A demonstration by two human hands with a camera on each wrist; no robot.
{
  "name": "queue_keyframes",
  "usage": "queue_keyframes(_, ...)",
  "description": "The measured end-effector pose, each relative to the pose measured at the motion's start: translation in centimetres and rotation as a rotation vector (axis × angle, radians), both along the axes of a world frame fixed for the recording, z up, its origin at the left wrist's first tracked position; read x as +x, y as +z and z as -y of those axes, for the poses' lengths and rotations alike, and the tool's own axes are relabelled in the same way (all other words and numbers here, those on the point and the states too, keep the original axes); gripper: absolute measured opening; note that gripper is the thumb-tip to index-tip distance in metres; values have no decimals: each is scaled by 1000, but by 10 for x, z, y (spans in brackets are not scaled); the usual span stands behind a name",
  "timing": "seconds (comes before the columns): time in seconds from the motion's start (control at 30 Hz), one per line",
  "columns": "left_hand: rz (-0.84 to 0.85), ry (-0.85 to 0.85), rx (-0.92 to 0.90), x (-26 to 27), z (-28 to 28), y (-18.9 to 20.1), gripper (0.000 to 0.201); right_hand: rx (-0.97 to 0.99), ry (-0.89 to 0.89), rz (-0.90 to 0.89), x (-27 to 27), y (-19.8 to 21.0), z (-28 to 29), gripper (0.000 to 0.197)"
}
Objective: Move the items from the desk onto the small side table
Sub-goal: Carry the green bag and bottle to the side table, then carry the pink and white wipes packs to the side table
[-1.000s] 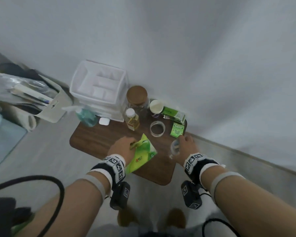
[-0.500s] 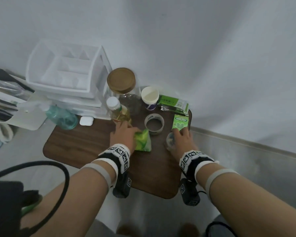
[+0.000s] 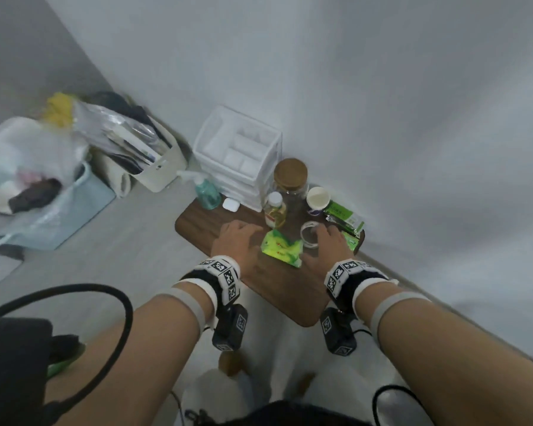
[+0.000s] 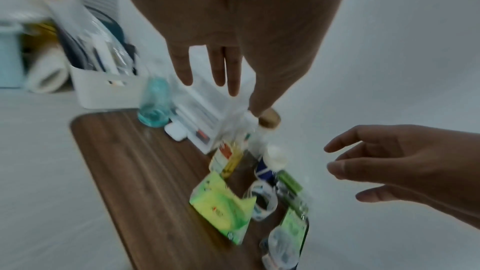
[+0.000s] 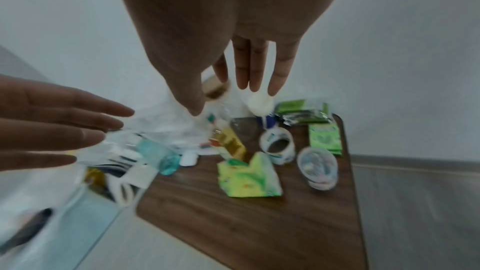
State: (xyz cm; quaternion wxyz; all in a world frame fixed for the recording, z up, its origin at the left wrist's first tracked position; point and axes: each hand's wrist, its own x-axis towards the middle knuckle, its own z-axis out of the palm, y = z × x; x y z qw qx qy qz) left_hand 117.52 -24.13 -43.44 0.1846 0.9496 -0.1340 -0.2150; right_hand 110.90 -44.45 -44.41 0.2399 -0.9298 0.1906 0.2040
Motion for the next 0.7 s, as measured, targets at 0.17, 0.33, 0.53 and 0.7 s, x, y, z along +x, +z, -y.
queue_keyframes(0.17, 20, 247, -130, -40, -70, 139, 33, 129, 167, 78, 27, 143, -70, 63)
queue_keyframes(0.33, 123, 531, -186, -112, -137, 245, 26, 233, 488, 152, 16, 258, -156, 46)
queue_keyframes(0.53, 283, 1033, -224, -276, -219, 332, 19, 278, 975, 185, -73, 361, -291, 14)
queue_keyframes(0.7, 385, 1449, -204, -439, -268, 358, 14, 353, 1304, 218, -201, 398, -387, 14)
